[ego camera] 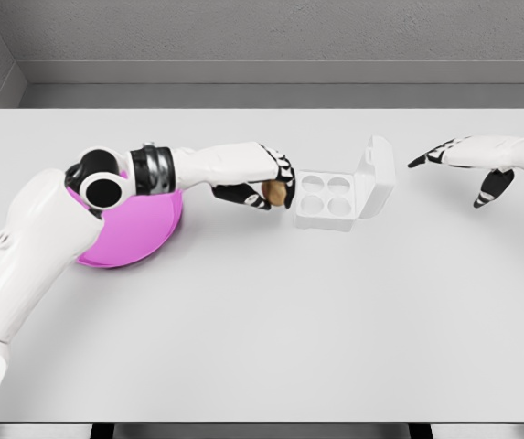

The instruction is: Pack egg into the box and close the box lid

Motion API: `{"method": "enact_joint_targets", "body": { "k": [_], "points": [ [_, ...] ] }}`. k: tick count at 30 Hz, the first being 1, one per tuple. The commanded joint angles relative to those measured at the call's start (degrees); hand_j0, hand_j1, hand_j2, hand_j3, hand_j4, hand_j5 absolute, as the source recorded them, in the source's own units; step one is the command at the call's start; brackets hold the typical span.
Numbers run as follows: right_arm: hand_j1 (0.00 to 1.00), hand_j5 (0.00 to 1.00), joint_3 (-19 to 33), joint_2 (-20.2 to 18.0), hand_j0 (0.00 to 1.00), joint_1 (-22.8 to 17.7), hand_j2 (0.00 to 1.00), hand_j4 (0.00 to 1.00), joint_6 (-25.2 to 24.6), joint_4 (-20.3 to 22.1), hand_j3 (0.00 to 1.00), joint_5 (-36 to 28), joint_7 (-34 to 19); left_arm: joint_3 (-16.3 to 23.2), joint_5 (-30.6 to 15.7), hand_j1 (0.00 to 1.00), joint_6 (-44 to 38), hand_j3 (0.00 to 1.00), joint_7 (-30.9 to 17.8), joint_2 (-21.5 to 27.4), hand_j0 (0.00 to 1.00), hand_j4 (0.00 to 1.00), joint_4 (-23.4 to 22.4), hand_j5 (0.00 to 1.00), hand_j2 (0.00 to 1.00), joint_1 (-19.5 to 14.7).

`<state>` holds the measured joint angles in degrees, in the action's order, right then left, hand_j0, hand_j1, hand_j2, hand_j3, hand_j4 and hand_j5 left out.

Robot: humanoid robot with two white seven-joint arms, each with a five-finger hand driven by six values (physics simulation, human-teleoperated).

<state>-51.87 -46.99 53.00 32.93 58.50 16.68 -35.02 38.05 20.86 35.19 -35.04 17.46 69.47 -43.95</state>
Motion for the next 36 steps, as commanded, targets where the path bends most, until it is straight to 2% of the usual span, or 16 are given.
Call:
{"method": "enact_joint_targets", "body": {
  "k": [1,7,10,19,24,30,36],
  "points": [
    [1.00,1.00,-0.25,-0.29,1.00,0.00,1.00,1.00,-0.15,0.56,1.00,-0.24,0.02,-0.08,-0.12,0.42,-0.19,0.42,0.04,-1.20,0.42,0.42,-0.39,0.42,0.42,0.00],
    [1.00,1.00,-0.87,-0.29,1.00,0.18,1.00,1.00,-0.06,0.48,1.00,-0.24,0.02,0.01,1.02,0.42,-0.19,0.42,0.04,-4.10,0.42,0.42,-3.20,0.42,0.42,-1.14],
    [1.00,1.00,-0.87,-0.29,1.00,0.18,1.00,1.00,0.03,0.48,1.00,-0.24,0.02,1.94,0.85,0.42,-0.19,0.42,0.04,-5.24,0.42,0.42,-5.66,0.42,0.42,-2.90],
    [1.00,1.00,-0.87,-0.29,1.00,0.18,1.00,1.00,0.03,0.56,1.00,-0.24,0.02,1.94,1.81,0.42,-0.19,0.42,0.04,-7.79,0.42,0.42,-6.98,0.42,0.42,-3.43],
    [1.00,1.00,-0.96,-0.29,1.00,0.09,1.00,1.00,-0.06,2.67,1.00,-0.24,0.02,1.24,0.84,0.43,-0.19,0.43,0.04,-9.37,0.43,0.43,-8.12,0.43,0.43,-4.04],
    [1.00,1.00,-0.96,-0.29,1.00,0.00,1.00,1.00,-0.06,2.58,1.00,-0.24,0.02,1.06,-5.48,0.43,-0.19,0.43,0.04,-10.34,0.43,0.43,-12.87,0.43,0.43,-4.57],
    [1.00,1.00,-0.87,-0.38,1.00,-0.09,1.00,1.00,-0.06,2.32,1.00,-0.24,0.02,0.98,-6.36,0.43,-0.19,0.43,0.04,-12.01,0.43,0.43,-16.39,0.43,0.43,-4.75]
  ]
}}
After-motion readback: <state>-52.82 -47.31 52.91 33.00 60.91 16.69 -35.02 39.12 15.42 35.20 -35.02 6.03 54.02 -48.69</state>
